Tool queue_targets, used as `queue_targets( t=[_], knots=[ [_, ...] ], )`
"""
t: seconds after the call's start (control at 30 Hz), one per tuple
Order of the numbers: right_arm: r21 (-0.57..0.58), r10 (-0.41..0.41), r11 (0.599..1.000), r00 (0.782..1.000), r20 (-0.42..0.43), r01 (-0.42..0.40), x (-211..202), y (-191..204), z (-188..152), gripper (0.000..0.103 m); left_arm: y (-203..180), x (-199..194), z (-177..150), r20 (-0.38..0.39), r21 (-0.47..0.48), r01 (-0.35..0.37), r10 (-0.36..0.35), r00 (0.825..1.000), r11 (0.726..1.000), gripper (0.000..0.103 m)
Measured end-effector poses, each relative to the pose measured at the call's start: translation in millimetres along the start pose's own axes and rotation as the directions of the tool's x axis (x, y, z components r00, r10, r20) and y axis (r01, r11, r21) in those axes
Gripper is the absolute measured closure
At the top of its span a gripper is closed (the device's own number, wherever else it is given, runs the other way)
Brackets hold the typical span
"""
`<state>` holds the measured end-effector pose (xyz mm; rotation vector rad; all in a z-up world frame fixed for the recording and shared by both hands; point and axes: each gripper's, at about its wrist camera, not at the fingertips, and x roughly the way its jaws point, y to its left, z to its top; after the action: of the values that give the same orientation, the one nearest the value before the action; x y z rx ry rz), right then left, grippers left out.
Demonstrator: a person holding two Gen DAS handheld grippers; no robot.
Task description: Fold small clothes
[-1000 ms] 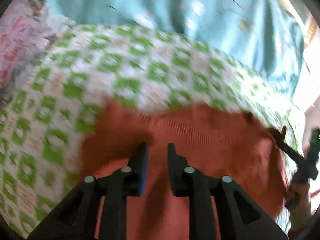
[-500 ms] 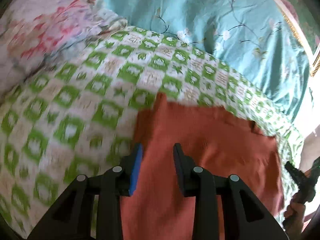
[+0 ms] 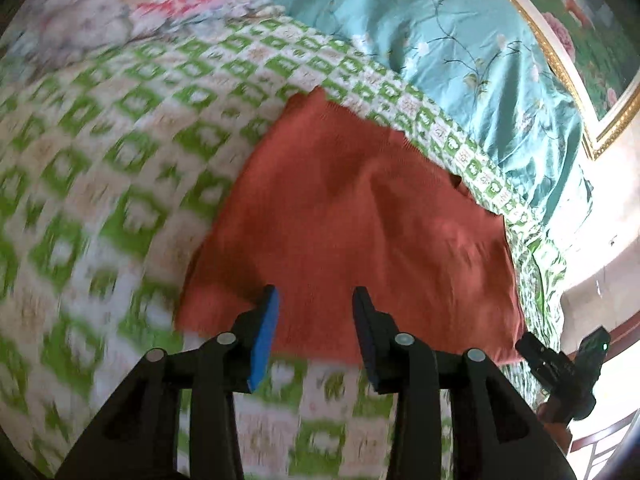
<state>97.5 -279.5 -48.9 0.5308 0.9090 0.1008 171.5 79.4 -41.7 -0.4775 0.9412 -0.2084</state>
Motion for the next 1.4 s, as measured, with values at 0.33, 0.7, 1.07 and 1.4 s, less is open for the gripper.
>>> queue_targets(
  t=[0.33, 0.7, 1.07, 1.4],
  knots=[
    [-0.005, 0.035, 0.999, 0.999, -0.023, -0.035, -20.9, 19.5, -49.1, 0.054, 15.1, -15.3, -42.6, -0.027, -0.091, 0.021, -0.024, 0.999, 0.996, 0.052],
    [-0.01, 0.078, 0.997, 0.997, -0.028, -0.078, -26.4, 27.1, -50.0, 0.052, 43.5, 12.1, -35.4, 0.024, -0.301, 0.15, -0.15, 0.988, 0.942, 0.052],
    [-0.024, 0.124, 0.992, 0.991, -0.051, -0.125, -18.3, 40.1, -46.3, 0.052, 47.5, 31.9, 13.4, 0.11, -0.289, 0.154, -0.127, 0.986, 0.945, 0.078],
    [0.056, 0.258, 0.966, 0.963, -0.08, -0.254, -2.3, 25.3, -0.6, 0.051, -69.4, 8.0, 22.8, 0.165, 0.131, 0.161, -0.182, 0.969, 0.978, 0.091]
  ],
)
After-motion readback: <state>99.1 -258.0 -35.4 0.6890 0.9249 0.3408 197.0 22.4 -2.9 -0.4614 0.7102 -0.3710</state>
